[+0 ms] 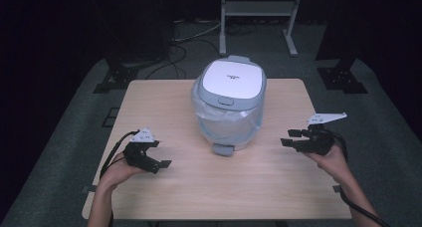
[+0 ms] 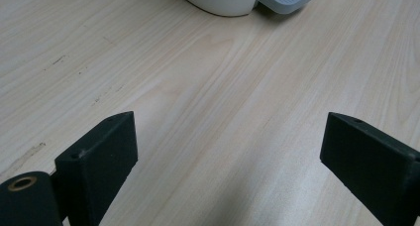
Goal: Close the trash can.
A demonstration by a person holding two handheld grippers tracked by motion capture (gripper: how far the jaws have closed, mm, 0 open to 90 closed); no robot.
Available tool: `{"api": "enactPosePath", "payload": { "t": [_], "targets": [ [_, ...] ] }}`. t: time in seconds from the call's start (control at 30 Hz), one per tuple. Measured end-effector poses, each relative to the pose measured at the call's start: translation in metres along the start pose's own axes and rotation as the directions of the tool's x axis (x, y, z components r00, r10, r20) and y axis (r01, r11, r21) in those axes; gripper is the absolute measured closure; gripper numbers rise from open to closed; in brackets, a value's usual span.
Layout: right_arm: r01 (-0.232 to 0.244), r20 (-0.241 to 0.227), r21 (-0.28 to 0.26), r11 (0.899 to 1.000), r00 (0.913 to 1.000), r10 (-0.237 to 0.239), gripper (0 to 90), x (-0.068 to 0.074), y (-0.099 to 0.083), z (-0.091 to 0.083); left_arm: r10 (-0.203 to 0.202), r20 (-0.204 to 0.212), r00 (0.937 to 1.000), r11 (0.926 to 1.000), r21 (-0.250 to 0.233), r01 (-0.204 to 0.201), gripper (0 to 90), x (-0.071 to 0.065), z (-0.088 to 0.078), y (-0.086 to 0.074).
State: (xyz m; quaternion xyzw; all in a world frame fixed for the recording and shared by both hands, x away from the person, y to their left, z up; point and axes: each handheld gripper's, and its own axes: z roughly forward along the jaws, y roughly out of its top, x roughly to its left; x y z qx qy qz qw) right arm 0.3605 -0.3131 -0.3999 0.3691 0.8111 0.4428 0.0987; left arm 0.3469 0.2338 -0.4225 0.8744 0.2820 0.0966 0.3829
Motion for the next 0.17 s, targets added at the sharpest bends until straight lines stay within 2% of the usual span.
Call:
{"api": "enactPosePath", "payload": {
  "t": [0.17],
  "targets": [
    [-0.009, -0.003, -0.006, 1.000, 1.0000, 0.009, 43.3, 0.0033, -0.0046, -0.0014, 0.001, 0.001, 1.0000, 1.0000, 0.004, -0.001, 6.7, 0.0006, 0.0002, -0.0004]
  ]
}}
